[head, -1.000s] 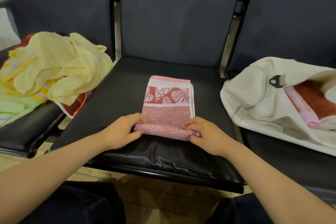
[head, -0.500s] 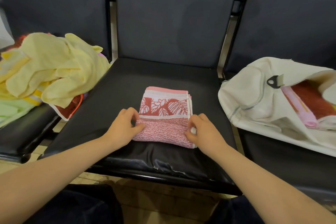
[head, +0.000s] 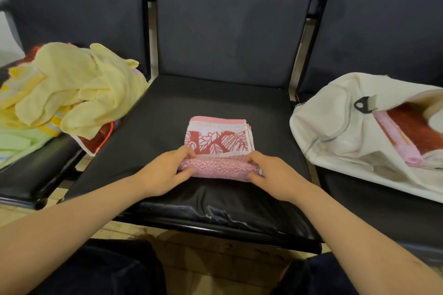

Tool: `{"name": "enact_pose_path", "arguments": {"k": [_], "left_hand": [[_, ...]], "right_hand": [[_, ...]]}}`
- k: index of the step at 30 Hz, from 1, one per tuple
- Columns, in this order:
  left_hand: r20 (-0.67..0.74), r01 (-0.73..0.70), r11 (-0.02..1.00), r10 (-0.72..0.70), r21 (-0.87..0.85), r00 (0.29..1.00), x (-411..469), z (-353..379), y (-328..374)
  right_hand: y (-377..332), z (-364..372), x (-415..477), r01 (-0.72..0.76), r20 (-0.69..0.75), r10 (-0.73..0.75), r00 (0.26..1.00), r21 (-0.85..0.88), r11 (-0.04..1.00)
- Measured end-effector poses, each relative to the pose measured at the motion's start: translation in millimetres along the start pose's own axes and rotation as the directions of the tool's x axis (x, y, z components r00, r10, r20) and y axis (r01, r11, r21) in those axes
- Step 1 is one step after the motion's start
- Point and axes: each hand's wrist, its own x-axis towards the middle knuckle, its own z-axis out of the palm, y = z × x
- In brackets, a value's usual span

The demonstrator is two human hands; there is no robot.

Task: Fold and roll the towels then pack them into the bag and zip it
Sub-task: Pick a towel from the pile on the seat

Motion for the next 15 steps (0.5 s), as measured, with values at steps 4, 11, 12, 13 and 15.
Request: {"name": "enact_pose_path", "arguments": {"k": [4, 11, 12, 13, 15], "left_hand": [[-0.053, 0.098, 0.974, -0.111, -0.205, 0.992, 0.5, -6.0, 10.9], [-0.118, 0.152, 0.946, -0.192, -0.285, 0.974, 7.9, 4.1, 12.7], [-0.148, 0.152, 0.956, -0.193, -0.251, 0.970, 9.5, 8.6, 8.2], [-0.177, 0.136, 0.966, -0.177, -0.219, 0.968, 11.1, 12.1, 5.3], [-0.223, 0.048, 0.991, -0.075, -0.125, 0.972, 13.2, 12.1, 0.5]], "right_hand": [[-5.8, -4.9, -3.8, -0.031, -0.006, 0.034, 0.999, 0.234, 0.972], [0.2, 8.5, 4.8, -0.080, -0.040, 0.093, 0.995, 0.247, 0.966], [0.4, 9.6, 6.2, -0.091, -0.053, 0.103, 0.993, 0.184, 0.979], [1.0, 10.5, 6.8, -0.100, -0.073, 0.109, 0.991, 0.120, 0.988], [0.1, 9.8, 6.7, -0.077, -0.149, 0.084, 0.985, 0.051, 0.996]]}}
